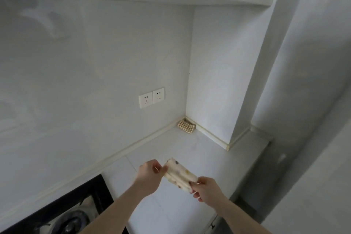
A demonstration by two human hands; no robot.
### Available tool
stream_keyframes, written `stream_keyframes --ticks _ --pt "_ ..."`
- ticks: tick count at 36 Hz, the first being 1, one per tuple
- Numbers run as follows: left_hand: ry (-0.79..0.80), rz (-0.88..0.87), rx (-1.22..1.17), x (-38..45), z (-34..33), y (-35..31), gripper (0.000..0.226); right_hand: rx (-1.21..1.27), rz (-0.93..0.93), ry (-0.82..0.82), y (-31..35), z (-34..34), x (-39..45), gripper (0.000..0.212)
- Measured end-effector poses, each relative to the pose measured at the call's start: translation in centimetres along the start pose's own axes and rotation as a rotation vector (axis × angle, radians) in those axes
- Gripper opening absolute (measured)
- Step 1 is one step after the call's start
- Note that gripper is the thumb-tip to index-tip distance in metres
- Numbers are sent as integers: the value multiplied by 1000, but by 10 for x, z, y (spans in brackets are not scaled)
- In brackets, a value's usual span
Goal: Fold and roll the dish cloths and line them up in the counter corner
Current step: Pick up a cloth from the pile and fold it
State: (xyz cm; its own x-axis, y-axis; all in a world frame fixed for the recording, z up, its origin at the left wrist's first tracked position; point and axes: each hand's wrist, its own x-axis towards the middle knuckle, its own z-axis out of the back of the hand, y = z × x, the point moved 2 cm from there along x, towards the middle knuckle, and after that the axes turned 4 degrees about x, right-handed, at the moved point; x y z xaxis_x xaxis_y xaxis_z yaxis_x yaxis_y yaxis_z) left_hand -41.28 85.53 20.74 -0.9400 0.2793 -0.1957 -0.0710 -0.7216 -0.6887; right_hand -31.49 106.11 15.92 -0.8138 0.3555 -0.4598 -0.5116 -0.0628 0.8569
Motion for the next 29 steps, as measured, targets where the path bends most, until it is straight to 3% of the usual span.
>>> stream_keyframes --ticks 5,15,22,29 --pt "-14 57 -56 25 9 13 18 11 -81 24 -5 -10 53 11" --pt "-38 197 -9 70 20 26 5 -73 -225 -171 -26 21 179 19" --pt "18 219 160 104 -3 25 6 -135 -342 -200 -49 46 276 23" --pt "60 248 270 129 -12 29 6 -67 -423 -269 -62 72 343 15"
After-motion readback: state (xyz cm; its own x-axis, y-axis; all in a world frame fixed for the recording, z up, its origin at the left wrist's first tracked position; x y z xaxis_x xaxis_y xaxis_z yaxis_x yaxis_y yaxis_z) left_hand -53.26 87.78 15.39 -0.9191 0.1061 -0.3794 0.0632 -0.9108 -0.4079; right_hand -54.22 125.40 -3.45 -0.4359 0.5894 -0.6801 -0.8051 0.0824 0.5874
